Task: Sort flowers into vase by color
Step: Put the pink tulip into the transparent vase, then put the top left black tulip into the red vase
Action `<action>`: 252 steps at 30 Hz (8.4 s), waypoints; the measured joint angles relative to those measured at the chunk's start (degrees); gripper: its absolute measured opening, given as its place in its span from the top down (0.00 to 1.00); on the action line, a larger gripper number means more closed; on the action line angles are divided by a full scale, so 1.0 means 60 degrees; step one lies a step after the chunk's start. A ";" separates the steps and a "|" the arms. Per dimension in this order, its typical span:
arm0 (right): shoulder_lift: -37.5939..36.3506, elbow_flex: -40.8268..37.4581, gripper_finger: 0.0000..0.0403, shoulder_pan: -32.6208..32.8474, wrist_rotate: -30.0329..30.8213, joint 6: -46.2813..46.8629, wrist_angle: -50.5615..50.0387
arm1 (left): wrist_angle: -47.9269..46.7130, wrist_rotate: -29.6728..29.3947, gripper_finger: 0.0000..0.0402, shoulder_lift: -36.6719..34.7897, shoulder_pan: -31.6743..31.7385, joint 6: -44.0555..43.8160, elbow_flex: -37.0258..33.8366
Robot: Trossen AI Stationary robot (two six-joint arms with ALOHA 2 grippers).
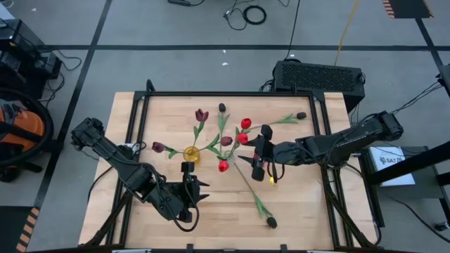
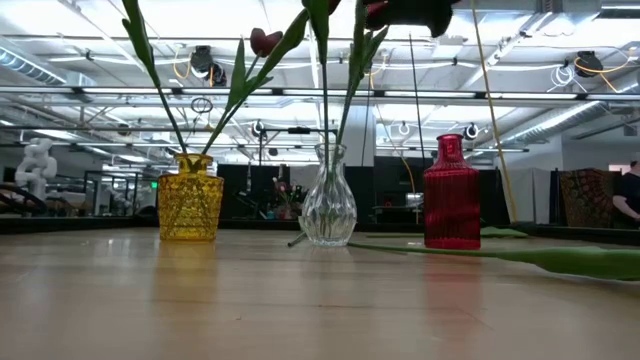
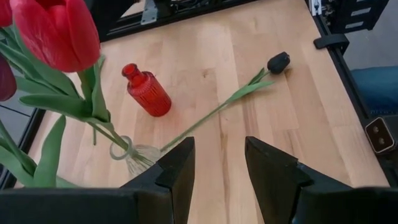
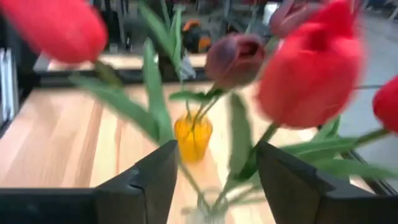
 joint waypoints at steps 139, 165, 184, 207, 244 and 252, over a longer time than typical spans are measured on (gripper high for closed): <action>0.7183 0.2462 0.54 -0.6161 -0.2881 0.6175 0.1692 | 0.1276 -0.3460 0.63 -0.1122 -0.1082 -0.2994 -0.3588; 0.8067 0.2480 0.54 -0.5023 -0.1443 0.7101 0.1841 | 0.1306 -0.3184 0.63 -0.1118 -0.1100 -0.2987 -0.3585; 0.8184 0.2458 0.87 -0.5134 -0.1126 0.6700 0.2087 | 0.1295 -0.3180 0.63 -0.1118 -0.1126 -0.2987 -0.3581; 0.8221 0.2451 0.97 -0.5188 -0.0743 0.6631 0.3485 | 0.1295 -0.3100 0.63 -0.1118 -0.1126 -0.3005 -0.3581; 0.4338 0.2466 0.97 -0.5834 -0.1200 0.3809 0.3526 | 0.1498 -0.3078 0.63 -0.1118 -0.1126 -0.3005 -0.3581; 0.3011 0.2466 0.97 -0.6032 -0.1158 0.2686 0.3507 | 0.1549 -0.3078 0.63 -0.1118 -0.1126 -0.3005 -0.3581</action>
